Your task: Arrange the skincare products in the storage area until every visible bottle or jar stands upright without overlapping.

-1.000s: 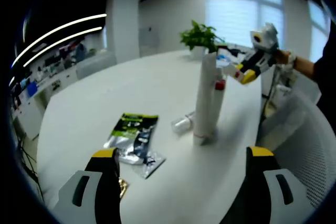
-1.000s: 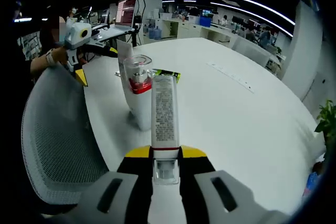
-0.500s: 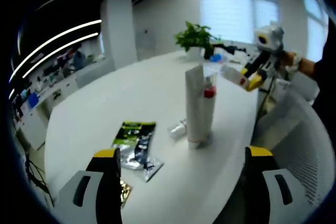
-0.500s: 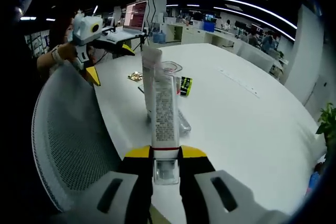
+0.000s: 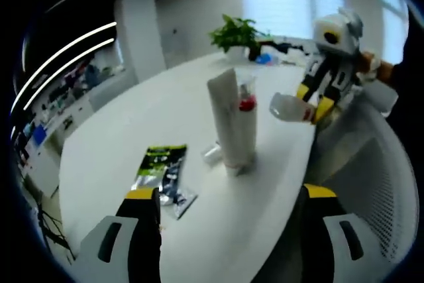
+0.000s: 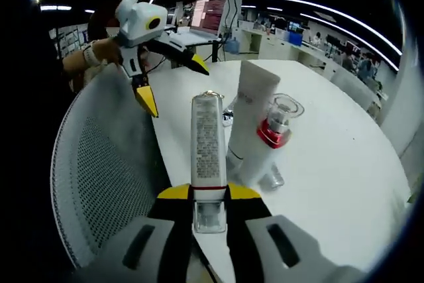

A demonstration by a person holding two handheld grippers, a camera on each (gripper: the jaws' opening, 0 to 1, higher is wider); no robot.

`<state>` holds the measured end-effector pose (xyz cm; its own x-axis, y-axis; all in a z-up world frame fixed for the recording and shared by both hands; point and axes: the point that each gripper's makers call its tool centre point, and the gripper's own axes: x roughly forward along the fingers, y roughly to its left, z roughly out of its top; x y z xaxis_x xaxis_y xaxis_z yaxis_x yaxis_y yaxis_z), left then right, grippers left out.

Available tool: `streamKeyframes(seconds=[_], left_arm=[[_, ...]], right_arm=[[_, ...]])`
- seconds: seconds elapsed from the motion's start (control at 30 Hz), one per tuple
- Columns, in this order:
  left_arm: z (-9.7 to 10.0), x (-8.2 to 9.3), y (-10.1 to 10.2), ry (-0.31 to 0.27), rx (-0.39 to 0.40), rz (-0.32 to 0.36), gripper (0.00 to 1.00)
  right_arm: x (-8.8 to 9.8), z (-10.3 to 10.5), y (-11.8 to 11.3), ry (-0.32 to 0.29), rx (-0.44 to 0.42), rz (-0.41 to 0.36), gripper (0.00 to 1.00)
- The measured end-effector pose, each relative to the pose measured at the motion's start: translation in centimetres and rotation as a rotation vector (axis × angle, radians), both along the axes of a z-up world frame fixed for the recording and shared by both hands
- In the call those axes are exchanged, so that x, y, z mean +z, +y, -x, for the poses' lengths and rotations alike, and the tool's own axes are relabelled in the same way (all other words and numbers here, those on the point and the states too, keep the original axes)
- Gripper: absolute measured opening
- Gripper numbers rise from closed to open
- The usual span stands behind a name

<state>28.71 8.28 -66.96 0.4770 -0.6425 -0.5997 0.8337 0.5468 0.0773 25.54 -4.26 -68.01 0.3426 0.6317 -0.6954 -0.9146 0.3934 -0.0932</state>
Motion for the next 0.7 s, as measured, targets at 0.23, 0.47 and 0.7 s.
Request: streamKeyframes(seconds=[0.23, 0.47, 0.7], left_arm=[[0.6, -0.9, 0.1, 0.022, -0.042, -0.050, 0.74], [0.5, -2.1, 0.4, 0.011, -0.089, -0.174, 0.69], [0.3, -2.5, -0.2, 0.007, -0.140, -0.235, 0.59]], right_arm=[[-1.6, -0.3, 1.5, 0.000, 0.058, 0.072, 0.17], [-2.6, -0.8, 3.5, -0.019, 0.152, 0.150, 0.17], [-3.0, -1.8, 5.0, -0.071, 0.230, 0.236, 0.17]])
